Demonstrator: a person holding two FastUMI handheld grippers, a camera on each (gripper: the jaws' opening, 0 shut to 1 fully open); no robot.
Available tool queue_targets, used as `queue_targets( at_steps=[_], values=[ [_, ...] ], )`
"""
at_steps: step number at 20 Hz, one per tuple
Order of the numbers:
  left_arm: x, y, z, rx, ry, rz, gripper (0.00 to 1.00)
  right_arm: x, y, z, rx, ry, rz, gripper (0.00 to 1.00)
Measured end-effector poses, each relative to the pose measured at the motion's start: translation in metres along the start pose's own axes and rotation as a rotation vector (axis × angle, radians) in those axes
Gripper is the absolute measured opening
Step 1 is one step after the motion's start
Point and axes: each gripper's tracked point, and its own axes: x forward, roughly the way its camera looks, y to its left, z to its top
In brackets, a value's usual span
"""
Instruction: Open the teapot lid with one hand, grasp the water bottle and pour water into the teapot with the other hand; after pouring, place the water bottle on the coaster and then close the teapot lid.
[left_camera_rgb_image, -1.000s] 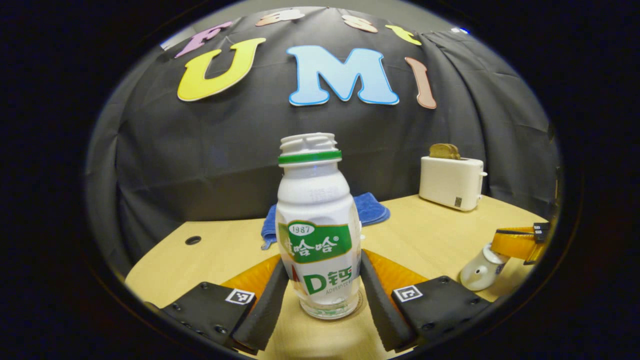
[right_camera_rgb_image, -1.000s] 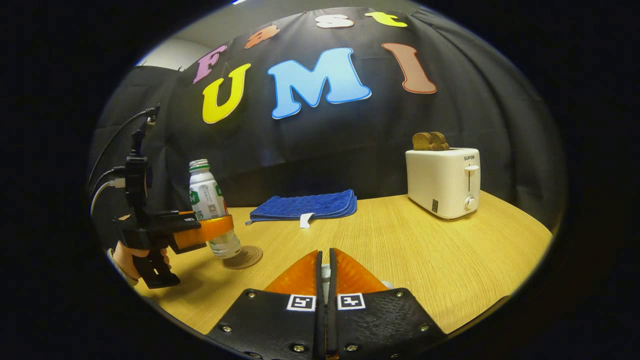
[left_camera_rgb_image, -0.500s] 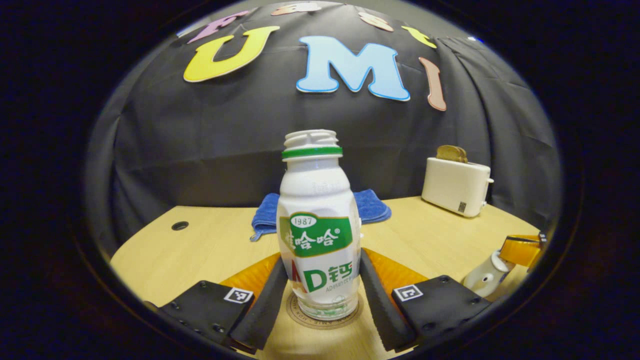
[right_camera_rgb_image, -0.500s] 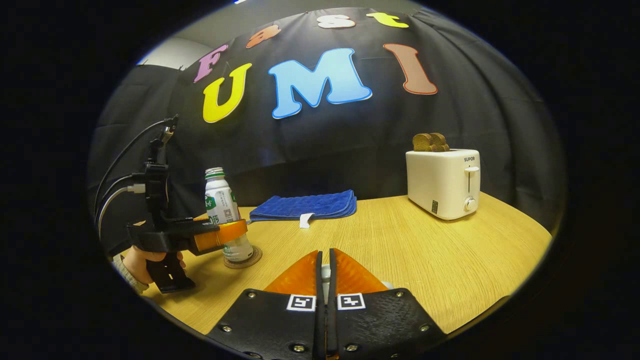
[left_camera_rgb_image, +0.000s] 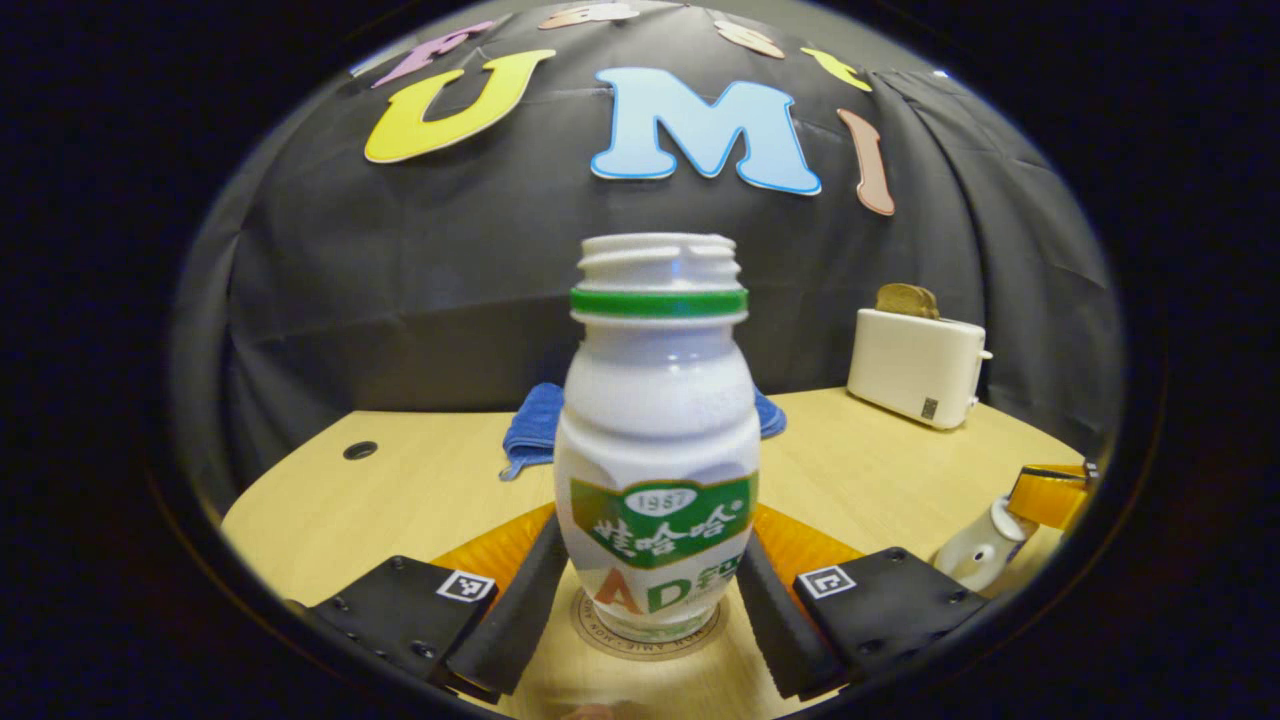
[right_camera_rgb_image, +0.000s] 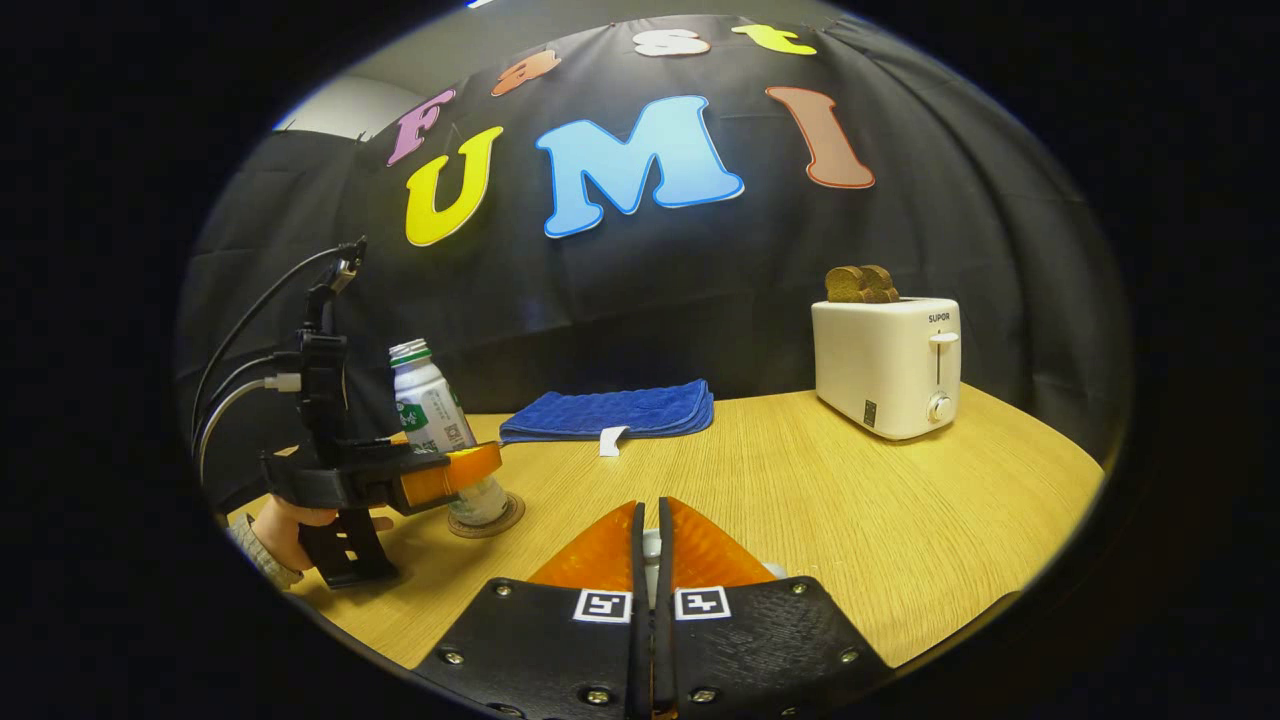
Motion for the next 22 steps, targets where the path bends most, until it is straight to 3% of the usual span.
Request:
queue_targets(
  at_steps=[12, 18, 22],
  values=[
    [-0.009, 0.007, 0.01, 0.068, -0.022, 0.048, 0.99, -0.001, 0.0, -0.001, 0.008, 0.002, 0.0, 0.01],
    [-0.031, 0.0, 0.011, 0.08, -0.048, 0.033, 1.0, -0.001, 0.0, 0.0, 0.0, 0.001, -0.007, 0.01],
    [-0.047, -0.004, 0.013, 0.119, -0.072, 0.041, 1.0, -0.002, 0.001, 0.0, -0.012, 0.001, -0.01, 0.06]
  ],
)
